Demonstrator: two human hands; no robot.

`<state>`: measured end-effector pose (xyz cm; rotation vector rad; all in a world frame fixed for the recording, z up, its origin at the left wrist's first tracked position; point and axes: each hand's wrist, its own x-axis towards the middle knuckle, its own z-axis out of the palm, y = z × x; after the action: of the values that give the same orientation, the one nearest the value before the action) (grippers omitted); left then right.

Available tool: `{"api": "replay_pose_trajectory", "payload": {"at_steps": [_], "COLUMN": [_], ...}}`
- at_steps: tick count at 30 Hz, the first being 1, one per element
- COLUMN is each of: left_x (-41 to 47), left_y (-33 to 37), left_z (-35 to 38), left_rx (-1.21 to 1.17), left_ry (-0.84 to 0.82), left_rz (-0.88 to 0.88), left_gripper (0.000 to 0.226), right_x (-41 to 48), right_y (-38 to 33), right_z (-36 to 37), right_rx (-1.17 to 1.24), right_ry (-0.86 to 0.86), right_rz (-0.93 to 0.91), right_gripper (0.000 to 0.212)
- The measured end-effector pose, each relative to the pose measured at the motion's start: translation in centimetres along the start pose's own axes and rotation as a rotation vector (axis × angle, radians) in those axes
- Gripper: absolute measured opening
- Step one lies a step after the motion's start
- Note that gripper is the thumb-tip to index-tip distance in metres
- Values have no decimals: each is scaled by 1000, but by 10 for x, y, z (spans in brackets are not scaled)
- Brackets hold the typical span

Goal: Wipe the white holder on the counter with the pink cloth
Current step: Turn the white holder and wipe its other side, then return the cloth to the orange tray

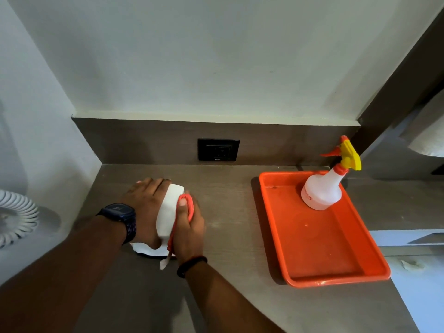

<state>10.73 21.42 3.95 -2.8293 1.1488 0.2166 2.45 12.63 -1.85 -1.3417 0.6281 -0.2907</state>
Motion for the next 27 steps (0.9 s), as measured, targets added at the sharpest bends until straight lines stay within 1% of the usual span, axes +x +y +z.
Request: {"api": "replay_pose_trajectory", "payload": {"at_steps": [1, 3, 5, 7, 11, 15, 18, 20, 23, 25, 27], "left_x": [0, 1, 1, 1, 0, 1, 1, -1, -1, 9, 26], "left_y": [0, 0, 0, 1, 2, 4, 4, 6, 20, 45, 82], "left_z": [0, -2, -4, -4, -4, -7, -5, -9, -25, -36, -40], "left_rx": [-5, -12, -21, -16, -4, -13, 1, -30, -120, -220, -370], "left_ry": [-2, -9, -28, -39, -32, -51, -61, -90, -164, -90, 35], "left_rz": [0, -6, -12, -12, -6, -10, -34, -67, -80, -35, -7], "left_gripper": [131, 132, 131, 133, 135, 137, 139, 145, 165, 161, 152], "right_x": [4, 17, 27, 26, 10, -3, 3, 11, 27, 41, 54], "right_y": [-5, -14, -21, -23, -5, -11, -32, -51, -81, -95, -103], "right_z": [-1, -4, -7, -9, -8, -13, -22, -35, -68, -101, -136], "right_rx": [-6, -31, -50, -71, -88, 31, 153, 204, 214, 194, 128], "right_ry": [-10, -8, 11, 22, 76, 80, 92, 122, 181, 248, 299], "right_rz": [-35, -44, 16, 65, 31, 59, 66, 68, -12, -59, -126], "right_gripper": [49, 46, 39, 37, 37, 21, 26, 28, 26, 29, 27]}}
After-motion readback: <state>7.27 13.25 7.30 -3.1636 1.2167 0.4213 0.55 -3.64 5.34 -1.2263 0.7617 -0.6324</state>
